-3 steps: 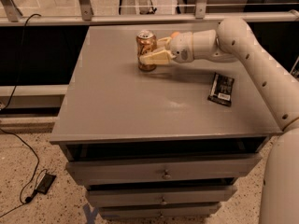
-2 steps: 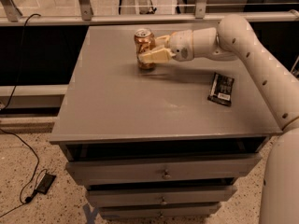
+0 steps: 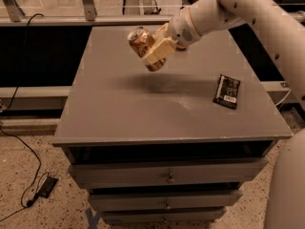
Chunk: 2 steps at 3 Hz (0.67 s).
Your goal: Knock orange can over
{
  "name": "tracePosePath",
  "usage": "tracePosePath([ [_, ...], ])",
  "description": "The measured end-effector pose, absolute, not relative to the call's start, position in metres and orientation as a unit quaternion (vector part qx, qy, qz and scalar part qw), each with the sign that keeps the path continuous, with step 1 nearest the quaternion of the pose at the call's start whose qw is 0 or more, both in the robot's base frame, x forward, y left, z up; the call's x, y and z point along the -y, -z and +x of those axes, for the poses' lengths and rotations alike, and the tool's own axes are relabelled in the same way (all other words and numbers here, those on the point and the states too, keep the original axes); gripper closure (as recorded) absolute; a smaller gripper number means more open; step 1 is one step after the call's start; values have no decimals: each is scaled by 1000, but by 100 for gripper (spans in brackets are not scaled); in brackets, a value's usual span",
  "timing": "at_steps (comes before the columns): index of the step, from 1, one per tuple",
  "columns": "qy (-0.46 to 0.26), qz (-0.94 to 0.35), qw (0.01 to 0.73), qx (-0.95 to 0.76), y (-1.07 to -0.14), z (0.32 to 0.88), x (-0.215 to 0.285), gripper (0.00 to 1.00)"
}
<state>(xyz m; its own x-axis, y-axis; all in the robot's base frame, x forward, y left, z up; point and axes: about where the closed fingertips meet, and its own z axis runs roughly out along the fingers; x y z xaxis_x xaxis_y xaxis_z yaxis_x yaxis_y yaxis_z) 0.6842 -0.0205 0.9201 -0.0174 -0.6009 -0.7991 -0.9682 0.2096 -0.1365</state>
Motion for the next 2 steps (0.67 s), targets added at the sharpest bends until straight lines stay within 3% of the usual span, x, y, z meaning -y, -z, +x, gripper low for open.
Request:
tracePosePath([
  [2, -39, -625, 183, -758, -943, 632, 52, 100],
])
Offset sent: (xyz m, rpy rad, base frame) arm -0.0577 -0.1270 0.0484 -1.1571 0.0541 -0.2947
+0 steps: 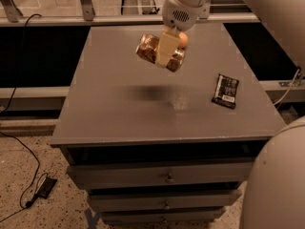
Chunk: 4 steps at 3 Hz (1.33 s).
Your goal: Knock orange can over
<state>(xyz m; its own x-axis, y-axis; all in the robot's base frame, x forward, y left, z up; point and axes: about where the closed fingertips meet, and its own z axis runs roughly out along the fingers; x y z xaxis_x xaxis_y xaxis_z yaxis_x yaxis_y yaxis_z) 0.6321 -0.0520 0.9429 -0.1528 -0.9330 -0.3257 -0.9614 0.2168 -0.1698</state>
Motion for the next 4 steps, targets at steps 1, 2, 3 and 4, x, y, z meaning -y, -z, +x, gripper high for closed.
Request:
tracePosePath([
  [1, 51, -626, 129, -768, -942, 626, 87, 82],
  [2, 101, -627, 102, -766, -930, 627, 121, 58],
  [3, 102, -629, 88, -766, -907, 622, 140, 35],
  [4, 103, -629, 90, -765, -907, 623, 139, 12],
])
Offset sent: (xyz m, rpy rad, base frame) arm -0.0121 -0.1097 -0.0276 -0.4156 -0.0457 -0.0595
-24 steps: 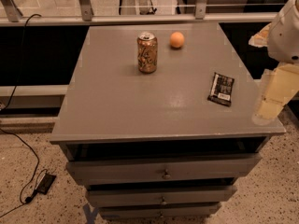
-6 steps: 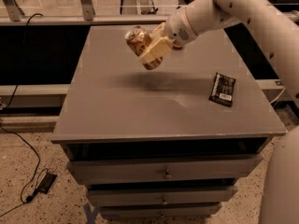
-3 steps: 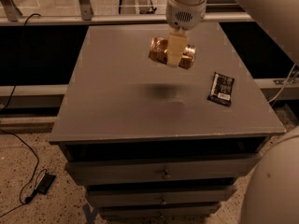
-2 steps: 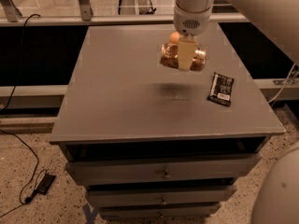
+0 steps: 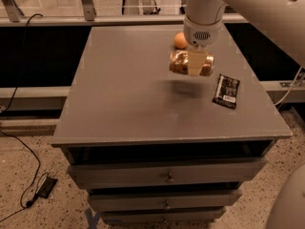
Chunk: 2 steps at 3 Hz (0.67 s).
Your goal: Knock orange can over
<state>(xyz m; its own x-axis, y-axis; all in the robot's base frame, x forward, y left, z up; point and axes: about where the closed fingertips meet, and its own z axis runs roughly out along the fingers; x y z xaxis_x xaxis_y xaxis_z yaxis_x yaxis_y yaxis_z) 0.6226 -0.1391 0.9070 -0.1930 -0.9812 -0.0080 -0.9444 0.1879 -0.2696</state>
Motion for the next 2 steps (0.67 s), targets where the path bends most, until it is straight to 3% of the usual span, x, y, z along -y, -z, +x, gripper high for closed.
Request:
tracePosePath([
  [1, 103, -629, 91, -765, -907, 623, 139, 0],
  [2, 100, -628, 94, -766, -908, 624, 139, 0],
])
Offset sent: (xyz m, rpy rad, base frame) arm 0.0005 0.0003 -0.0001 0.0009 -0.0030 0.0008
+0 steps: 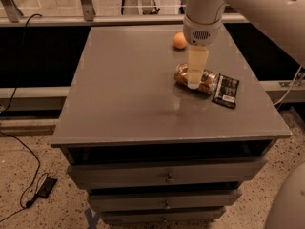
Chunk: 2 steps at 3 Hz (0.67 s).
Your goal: Knock orange can over
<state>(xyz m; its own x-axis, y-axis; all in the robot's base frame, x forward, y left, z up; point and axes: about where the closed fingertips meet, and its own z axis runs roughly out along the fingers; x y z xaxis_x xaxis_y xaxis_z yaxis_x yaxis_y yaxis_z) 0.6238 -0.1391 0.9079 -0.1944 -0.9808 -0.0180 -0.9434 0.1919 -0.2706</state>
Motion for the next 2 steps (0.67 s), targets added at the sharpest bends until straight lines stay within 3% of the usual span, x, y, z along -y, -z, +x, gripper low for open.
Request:
tracePosePath([
  [2, 19, -582, 165, -796, -938, 640, 157, 0],
])
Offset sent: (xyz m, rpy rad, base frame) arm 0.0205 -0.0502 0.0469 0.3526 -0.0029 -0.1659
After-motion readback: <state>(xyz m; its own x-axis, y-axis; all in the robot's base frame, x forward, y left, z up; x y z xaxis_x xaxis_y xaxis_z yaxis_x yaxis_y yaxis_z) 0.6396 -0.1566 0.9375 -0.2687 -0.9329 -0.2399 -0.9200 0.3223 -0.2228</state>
